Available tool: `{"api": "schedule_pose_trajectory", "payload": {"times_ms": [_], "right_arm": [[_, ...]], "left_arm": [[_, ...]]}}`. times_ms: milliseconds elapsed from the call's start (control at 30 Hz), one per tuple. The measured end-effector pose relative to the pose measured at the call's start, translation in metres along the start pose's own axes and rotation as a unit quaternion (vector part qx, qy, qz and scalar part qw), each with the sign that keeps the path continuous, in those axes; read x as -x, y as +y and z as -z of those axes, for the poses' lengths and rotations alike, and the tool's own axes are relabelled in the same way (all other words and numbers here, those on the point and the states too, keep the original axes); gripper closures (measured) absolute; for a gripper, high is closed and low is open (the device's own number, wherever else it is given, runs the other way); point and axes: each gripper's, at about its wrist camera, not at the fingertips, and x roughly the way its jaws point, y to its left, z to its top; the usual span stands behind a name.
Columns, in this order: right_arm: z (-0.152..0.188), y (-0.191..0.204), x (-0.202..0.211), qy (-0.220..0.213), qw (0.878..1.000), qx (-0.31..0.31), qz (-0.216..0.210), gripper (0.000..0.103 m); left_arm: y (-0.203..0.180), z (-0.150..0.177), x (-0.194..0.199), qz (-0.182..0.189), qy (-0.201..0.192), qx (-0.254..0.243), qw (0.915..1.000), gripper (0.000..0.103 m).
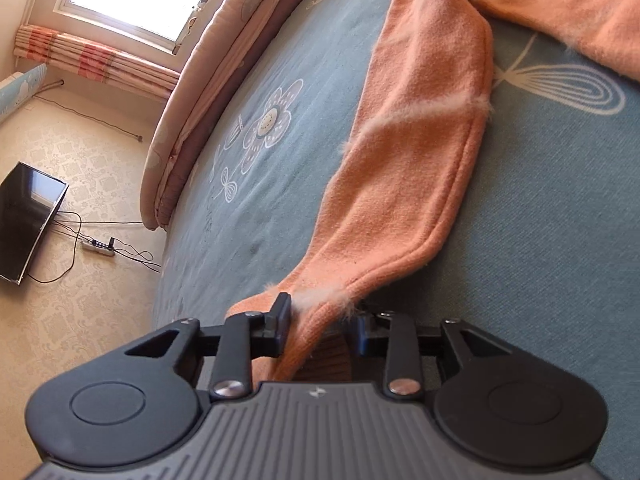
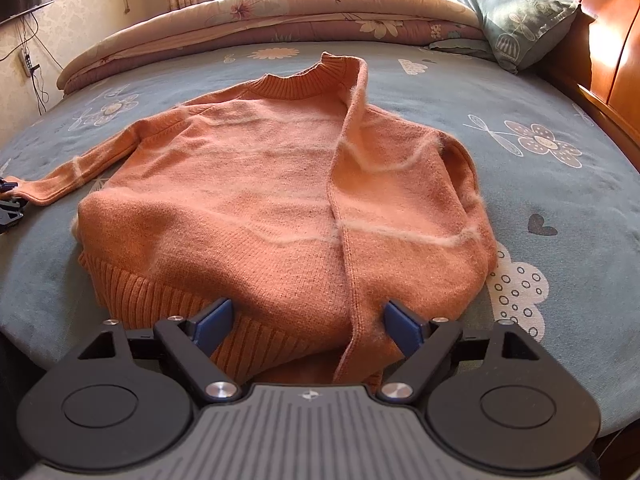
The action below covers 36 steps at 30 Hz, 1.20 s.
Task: Fold clothes
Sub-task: 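Grasp a sweater sleeve with the left gripper and pull it outward, then grasp the other sleeve with the right gripper and spread it out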
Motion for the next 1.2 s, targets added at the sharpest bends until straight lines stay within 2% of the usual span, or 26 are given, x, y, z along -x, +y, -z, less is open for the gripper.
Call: {"api": "schedule_pose_trajectory", "payload": {"times_ms": [67, 133, 267, 367, 433, 500, 567, 700, 800, 833, 867, 933, 1000, 1033, 1133, 1200], "right_arm": [[0.000, -0.001, 0.001, -0.001, 1.000, -0.003, -0.002, 0.017], [0.001, -0.002, 0.003, -0.004, 1.000, -0.002, -0.004, 0.017], [0.002, -0.004, 0.010, -0.012, 1.000, 0.013, 0.000, 0.017], [0.001, -0.008, 0.014, -0.012, 1.000, 0.020, 0.013, 0.017], [0.001, -0.014, 0.015, -0.008, 1.000, 0.016, 0.021, 0.017], [0.002, -0.019, 0.014, 0.000, 0.999, 0.012, 0.036, 0.020], [0.005, -0.024, 0.011, 0.008, 0.999, 0.010, 0.052, 0.027], [0.011, -0.034, 0.005, 0.016, 0.996, 0.007, 0.088, 0.034], [0.011, -0.034, -0.003, 0.028, 0.997, 0.005, 0.078, 0.039], [0.012, -0.032, -0.008, 0.032, 0.996, 0.010, 0.077, 0.043], [0.012, -0.029, -0.014, 0.037, 0.996, 0.015, 0.075, 0.054], [0.014, -0.029, -0.023, 0.047, 0.997, 0.008, 0.063, 0.068], [0.014, -0.028, -0.021, 0.038, 0.997, 0.018, 0.067, 0.074], [0.013, -0.030, -0.018, 0.033, 0.997, 0.022, 0.069, 0.081], [0.007, -0.040, -0.007, 0.013, 0.997, 0.021, 0.079, 0.090], [0.001, -0.050, 0.000, -0.002, 0.996, 0.016, 0.091, 0.091]], "left_arm": [[0.001, 0.005, 0.010, 0.015, -0.001, 0.019, 0.9997, 0.059], [-0.001, 0.009, 0.023, 0.023, -0.002, 0.033, 0.9992, 0.051], [-0.011, 0.016, 0.058, 0.051, -0.031, 0.056, 0.9967, 0.043], [-0.022, 0.021, 0.085, 0.098, -0.054, 0.085, 0.9901, 0.042], [-0.032, 0.023, 0.101, 0.126, -0.068, 0.105, 0.9841, 0.036], [-0.041, 0.023, 0.117, 0.147, -0.080, 0.117, 0.9789, 0.035], [-0.047, 0.021, 0.125, 0.155, -0.091, 0.126, 0.9755, 0.035], [-0.058, 0.014, 0.142, 0.176, -0.100, 0.148, 0.9681, 0.035], [-0.062, 0.008, 0.150, 0.185, -0.110, 0.162, 0.9632, 0.035], [-0.062, 0.006, 0.153, 0.188, -0.113, 0.165, 0.9616, 0.035], [-0.063, 0.004, 0.156, 0.188, -0.117, 0.168, 0.9606, 0.035], [-0.062, 0.001, 0.163, 0.184, -0.124, 0.177, 0.9588, 0.034], [-0.060, 0.000, 0.168, 0.185, -0.130, 0.186, 0.9562, 0.030], [-0.058, 0.000, 0.170, 0.186, -0.133, 0.190, 0.9547, 0.030], [-0.058, -0.002, 0.171, 0.185, -0.133, 0.193, 0.9543, 0.030], [-0.059, -0.004, 0.169, 0.178, -0.128, 0.194, 0.9562, 0.030]]}}
